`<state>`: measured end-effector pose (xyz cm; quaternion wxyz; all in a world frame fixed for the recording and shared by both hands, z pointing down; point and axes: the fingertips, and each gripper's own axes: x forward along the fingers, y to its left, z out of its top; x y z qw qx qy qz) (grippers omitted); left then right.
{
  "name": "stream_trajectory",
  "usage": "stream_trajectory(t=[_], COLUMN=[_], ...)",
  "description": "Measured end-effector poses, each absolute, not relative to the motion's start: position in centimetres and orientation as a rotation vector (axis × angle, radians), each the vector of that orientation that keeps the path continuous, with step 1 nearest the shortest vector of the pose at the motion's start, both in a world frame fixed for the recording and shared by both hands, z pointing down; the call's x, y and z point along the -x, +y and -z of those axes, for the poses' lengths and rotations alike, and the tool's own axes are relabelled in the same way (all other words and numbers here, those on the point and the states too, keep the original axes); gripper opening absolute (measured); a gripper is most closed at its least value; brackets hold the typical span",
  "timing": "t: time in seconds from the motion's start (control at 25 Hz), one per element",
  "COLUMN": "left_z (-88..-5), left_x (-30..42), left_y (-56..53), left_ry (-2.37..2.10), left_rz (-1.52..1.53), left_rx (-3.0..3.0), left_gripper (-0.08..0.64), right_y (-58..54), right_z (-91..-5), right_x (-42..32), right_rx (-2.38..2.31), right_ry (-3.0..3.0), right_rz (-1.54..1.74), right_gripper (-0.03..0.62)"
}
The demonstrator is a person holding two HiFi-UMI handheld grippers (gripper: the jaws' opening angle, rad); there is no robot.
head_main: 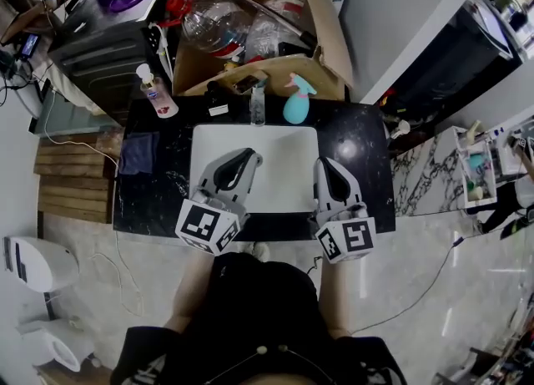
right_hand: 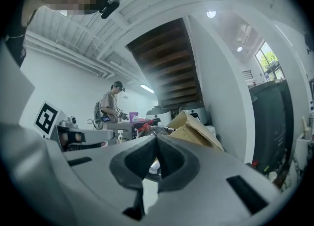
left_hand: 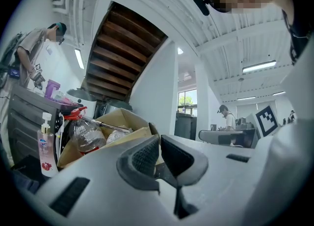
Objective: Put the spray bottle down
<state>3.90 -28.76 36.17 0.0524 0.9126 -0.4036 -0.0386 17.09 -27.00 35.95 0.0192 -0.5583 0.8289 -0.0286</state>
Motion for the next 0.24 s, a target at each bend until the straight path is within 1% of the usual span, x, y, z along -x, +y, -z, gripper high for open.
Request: stream_trajectory(t=[0.24], left_z=[-36.16], left_x=[-4.19], left_y=[-28.56], left_ry=[-1.214], left_rz=[0.111], left_rx=[-2.779], left_gripper=[0.017], right_y=[-26.90], right_z=[-35.95], right_x=[-17.23], right_rx=[1.734], right_ry=[2.575], right_rz=[0.097], right_gripper=[0.002])
